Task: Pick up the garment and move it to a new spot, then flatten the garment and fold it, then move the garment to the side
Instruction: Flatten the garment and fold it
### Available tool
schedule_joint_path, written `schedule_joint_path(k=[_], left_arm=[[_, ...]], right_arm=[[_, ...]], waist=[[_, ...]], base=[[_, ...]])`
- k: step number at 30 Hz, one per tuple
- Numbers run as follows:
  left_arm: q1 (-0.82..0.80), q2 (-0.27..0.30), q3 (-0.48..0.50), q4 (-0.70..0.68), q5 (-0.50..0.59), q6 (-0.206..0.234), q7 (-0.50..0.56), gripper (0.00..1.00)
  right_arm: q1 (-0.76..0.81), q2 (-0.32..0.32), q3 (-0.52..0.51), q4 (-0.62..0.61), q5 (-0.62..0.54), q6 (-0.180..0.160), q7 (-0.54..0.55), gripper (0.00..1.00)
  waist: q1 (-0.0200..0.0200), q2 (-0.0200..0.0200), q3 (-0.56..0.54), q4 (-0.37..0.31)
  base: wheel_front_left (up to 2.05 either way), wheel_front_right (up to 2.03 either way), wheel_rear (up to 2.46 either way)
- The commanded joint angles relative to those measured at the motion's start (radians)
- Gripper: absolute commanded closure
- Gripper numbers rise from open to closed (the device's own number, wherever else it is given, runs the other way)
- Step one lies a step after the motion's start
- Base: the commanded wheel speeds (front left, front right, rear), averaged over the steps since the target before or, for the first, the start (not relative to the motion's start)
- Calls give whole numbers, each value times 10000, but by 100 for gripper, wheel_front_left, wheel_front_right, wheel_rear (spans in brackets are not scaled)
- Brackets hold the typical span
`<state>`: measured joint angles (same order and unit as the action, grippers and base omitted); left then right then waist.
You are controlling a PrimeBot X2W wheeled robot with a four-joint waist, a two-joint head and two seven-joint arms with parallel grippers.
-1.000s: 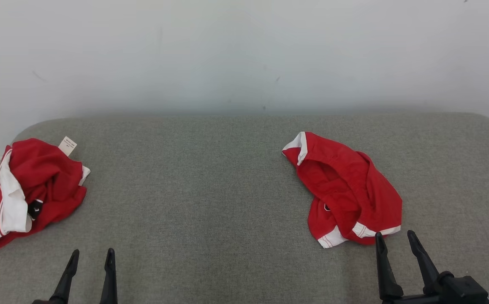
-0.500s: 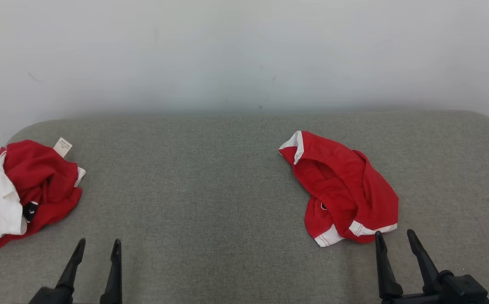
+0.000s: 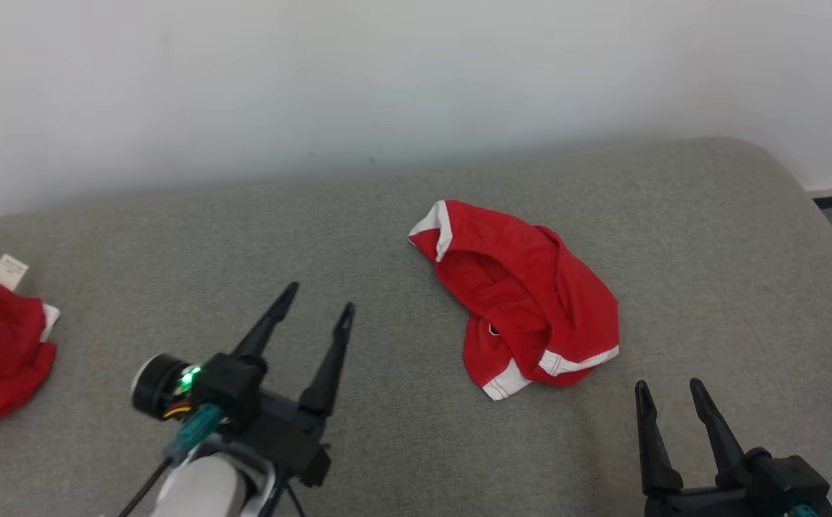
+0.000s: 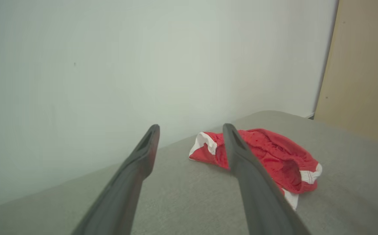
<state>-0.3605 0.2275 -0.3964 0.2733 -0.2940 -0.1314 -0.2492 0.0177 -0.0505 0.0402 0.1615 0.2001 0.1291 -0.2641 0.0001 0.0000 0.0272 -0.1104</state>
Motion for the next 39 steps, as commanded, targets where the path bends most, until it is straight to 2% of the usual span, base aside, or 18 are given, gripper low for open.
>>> schedule_joint_path(k=[1, 10, 15, 27, 36, 39], left_arm=[[-419, -137, -437, 202, -124, 16, 54, 0], [-2259, -633, -2993, 1854, -978, 19, 121, 0], [-2813, -733, -3857, 2700, -1408, 18, 83, 0], [-4060, -1029, -5621, 4836, -2675, 18, -64, 0], [-4518, -1144, -6462, 5950, -3526, 19, -134, 0], [-4643, -1206, -6679, 6140, -3761, 18, -152, 100]], right_arm=[[-171, 4, -13, -19, 87, 32, -4, 0], [-559, 5, 262, -9, 339, 33, -4, 0], [-717, 6, 357, -15, 468, 32, -4, 0], [-1021, 5, 501, 23, 673, 32, -4, 0], [-1070, 5, 523, -36, 674, 32, -4, 0], [-1052, 5, 464, -66, 643, 32, -4, 0]], waist=[[-1, 0, 582, -649], [-1, 0, 1315, -1593], [-1, 0, 1578, -1958], [-1, 0, 2099, -2645], [-1, 0, 2173, -2961], [-1, 0, 2196, -2966]], base=[[0, 0, 0], [0, 0, 0], [0, 0, 0], [0, 0, 0], [0, 0, 0], [0, 0, 0]])
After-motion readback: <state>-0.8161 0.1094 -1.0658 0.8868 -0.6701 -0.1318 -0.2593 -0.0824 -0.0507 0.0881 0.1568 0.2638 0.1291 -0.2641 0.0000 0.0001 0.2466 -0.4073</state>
